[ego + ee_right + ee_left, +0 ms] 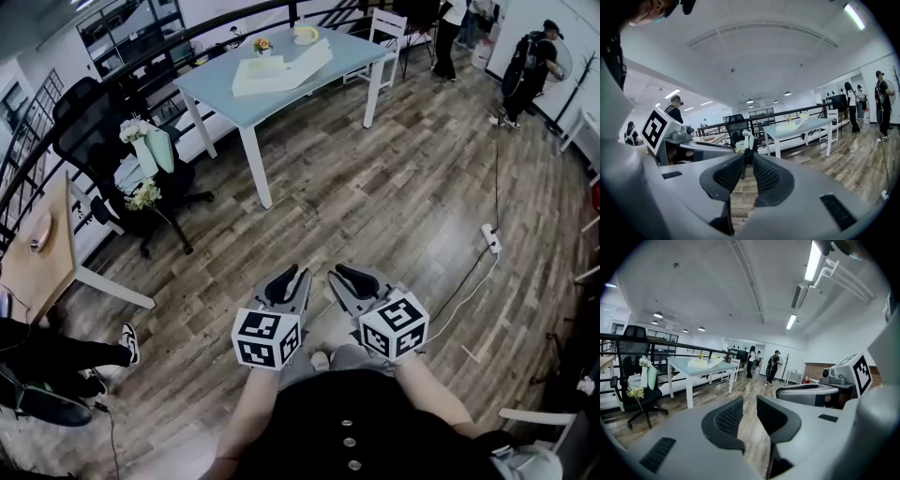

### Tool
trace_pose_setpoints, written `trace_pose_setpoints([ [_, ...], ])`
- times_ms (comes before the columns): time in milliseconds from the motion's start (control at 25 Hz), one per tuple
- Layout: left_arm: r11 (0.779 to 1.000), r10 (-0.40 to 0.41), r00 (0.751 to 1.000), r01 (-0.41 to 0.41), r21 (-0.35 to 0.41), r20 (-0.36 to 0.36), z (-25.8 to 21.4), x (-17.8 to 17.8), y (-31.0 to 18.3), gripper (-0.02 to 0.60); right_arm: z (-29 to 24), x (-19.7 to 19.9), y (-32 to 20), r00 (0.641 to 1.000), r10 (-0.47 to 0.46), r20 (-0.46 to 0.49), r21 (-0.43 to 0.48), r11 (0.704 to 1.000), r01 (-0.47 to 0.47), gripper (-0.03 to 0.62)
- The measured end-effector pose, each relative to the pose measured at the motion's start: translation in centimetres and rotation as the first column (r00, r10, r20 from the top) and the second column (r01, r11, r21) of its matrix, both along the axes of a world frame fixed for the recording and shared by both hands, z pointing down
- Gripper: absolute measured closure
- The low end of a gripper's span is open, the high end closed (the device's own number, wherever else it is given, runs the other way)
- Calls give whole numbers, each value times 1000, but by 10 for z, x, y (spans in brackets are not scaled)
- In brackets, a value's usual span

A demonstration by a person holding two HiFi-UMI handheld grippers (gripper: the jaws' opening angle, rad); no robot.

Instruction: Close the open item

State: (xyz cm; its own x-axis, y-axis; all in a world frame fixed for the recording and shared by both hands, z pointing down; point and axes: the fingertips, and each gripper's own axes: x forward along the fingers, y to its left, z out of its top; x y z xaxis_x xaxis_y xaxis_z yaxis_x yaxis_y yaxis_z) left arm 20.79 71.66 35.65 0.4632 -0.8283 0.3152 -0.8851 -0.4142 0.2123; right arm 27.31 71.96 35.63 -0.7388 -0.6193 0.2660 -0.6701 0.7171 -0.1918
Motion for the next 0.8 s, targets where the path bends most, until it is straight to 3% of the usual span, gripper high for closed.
trace_pose_setpoints([
  [80, 1000, 7, 1000, -7, -7, 4, 2, -3, 0, 446, 1, -2, -1, 1000, 14, -4, 3, 1000, -14, 512],
  [160, 1000, 12, 1000, -12, -6, 11, 2, -5, 1, 436, 0, -4, -1, 1000, 22, -6, 6, 1000, -22, 491],
  [280, 1000, 12, 1000, -12, 1, 4, 1, -10, 2, 430, -1, -7, 2, 1000, 16, -1, 2, 1000, -16, 451],
  [800, 1000, -15, 1000, 15, -3, -8, 10, -32, -28, 430, 7, -18, -31, 1000, 16, 22, -6, 1000, -16, 448],
])
